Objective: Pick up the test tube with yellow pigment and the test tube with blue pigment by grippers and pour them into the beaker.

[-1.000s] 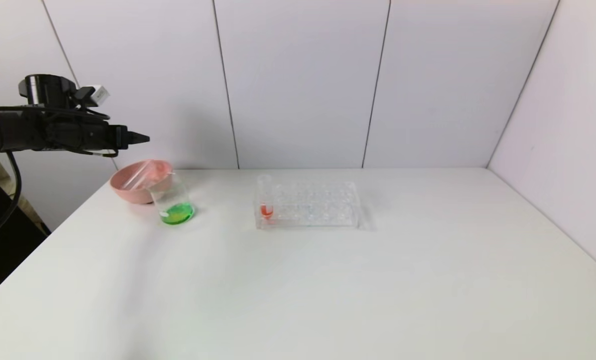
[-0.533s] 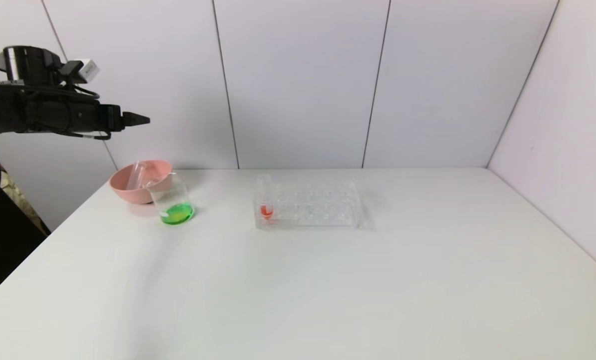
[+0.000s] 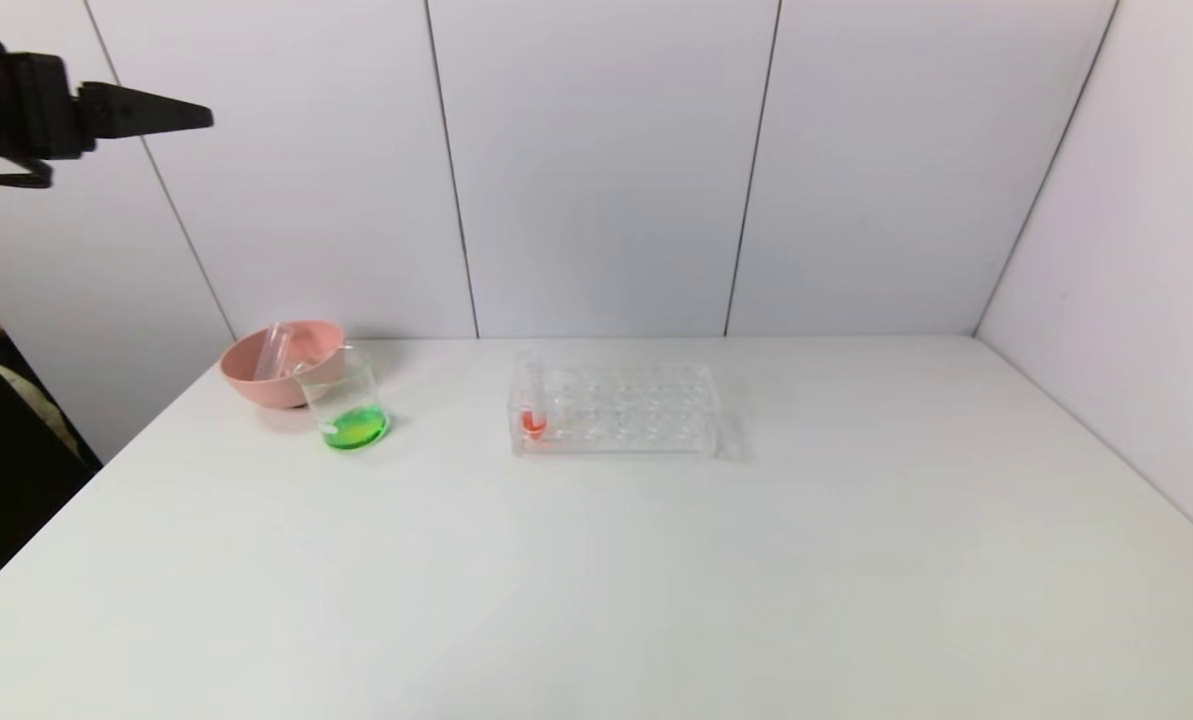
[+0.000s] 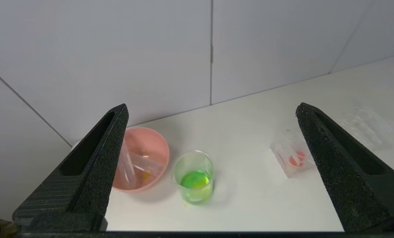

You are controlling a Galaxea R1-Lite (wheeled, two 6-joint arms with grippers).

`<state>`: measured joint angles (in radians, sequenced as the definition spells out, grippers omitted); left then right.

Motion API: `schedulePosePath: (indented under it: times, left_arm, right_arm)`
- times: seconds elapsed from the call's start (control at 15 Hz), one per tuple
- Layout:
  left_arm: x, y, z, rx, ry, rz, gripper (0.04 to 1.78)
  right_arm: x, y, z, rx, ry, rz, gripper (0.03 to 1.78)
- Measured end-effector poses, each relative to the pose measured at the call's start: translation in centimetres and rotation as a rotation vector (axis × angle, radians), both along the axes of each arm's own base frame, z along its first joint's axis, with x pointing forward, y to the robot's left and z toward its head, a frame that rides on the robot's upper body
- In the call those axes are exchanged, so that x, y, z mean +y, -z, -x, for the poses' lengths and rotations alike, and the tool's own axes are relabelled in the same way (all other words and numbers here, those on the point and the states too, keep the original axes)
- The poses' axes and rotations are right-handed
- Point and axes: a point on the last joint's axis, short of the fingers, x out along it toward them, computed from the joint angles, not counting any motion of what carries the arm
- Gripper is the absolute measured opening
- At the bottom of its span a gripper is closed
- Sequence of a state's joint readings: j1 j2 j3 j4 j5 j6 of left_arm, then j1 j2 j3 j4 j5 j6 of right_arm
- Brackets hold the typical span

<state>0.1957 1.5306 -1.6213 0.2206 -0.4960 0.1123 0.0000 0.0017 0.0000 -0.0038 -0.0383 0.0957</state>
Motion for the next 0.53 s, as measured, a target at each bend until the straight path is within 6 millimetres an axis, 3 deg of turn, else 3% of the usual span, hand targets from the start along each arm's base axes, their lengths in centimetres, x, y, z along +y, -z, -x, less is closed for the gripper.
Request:
schedulePosePath:
  times: [0.27,0.53]
  left_arm:
    - [-2.9,0.4,12.7,-0.040,0.107,0.012,1.76]
    - [-5.2,3.8,24.7,-0.016,0.225,0.035,1.76]
  right_arm:
    - [0.0,0.0,0.0,0.000,0.000,0.000,1.71]
    - [0.0,0.0,0.0,0.000,0.000,0.000,1.71]
